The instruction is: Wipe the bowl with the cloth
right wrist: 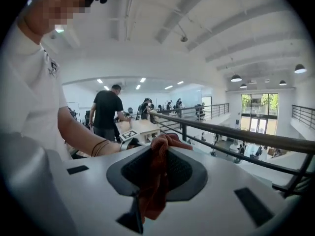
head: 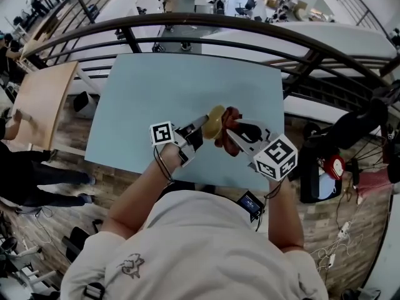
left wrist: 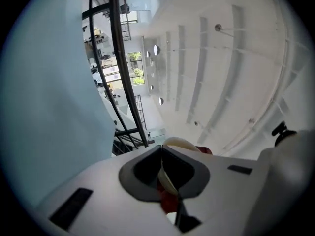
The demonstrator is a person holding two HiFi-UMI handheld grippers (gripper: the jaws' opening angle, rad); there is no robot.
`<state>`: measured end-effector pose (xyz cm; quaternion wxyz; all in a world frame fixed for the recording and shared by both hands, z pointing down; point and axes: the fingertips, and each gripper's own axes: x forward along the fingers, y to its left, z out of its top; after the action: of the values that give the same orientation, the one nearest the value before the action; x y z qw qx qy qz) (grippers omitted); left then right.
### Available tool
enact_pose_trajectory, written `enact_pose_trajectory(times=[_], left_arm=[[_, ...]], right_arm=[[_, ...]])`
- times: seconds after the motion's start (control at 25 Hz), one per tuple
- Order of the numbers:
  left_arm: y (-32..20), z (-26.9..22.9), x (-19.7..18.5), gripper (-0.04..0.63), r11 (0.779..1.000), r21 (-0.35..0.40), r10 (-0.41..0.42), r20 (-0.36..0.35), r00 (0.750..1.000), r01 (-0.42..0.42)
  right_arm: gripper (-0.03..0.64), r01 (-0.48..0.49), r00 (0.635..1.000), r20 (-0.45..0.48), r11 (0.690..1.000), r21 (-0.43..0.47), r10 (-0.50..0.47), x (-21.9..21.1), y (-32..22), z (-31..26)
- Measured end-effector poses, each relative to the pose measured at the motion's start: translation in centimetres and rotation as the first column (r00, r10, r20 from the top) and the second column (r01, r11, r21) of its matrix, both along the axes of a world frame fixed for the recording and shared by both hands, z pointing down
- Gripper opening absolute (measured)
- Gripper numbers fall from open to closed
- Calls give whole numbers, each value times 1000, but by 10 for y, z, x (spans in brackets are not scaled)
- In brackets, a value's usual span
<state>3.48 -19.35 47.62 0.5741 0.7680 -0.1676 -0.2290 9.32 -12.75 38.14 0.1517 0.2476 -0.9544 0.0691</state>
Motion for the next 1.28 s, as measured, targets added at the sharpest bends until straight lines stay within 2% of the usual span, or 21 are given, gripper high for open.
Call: enact_pose_trajectory(times=[0.12, 0.28, 0.4, 0.56, 0.68, 0.76, 0.92, 1.04, 1.2, 1.28], left_arm=[[8, -2, 5, 17, 999, -28, 23, -82, 996, -25], [19, -6, 13, 17, 998, -39, 48, -117, 992, -53], [22, -14, 17, 18, 996, 6, 90, -125, 988, -90], [29, -32, 23, 18, 986, 92, 154, -173, 973, -140], [34, -48, 25, 18, 977, 151, 182, -216, 959, -152], [34, -59, 24, 18, 975, 171, 184, -269, 945, -141], [25, -78, 21, 20, 978, 194, 146, -339, 929, -82], [7, -87, 8, 20, 983, 182, 53, -351, 935, 13], [-12, -85, -2, 20, 980, 172, -55, -267, 962, 104], [-17, -79, -7, 20, 978, 153, -101, -236, 966, 139]], right_arm=[[88, 6, 996, 86, 999, 44, -10, -2, 0, -15], [89, -17, 986, 166, 998, 57, 7, 3, -7, -28], [89, -42, 977, 211, 998, 48, 31, 8, -20, -35], [87, -43, 949, 311, 998, -46, 55, 17, -39, -30], [87, -45, 945, 319, 994, -96, 74, 19, -46, -17], [87, -41, 949, 306, 993, -114, 74, 15, -46, -8], [86, -9, 957, 287, 989, -146, 51, 0, -40, 8], [87, 24, 952, 304, 987, -160, 26, -12, -31, 13], [87, 74, 948, 317, 982, -174, -15, -32, -15, 19], [87, 82, 948, 318, 981, -176, -22, -37, -10, 19]])
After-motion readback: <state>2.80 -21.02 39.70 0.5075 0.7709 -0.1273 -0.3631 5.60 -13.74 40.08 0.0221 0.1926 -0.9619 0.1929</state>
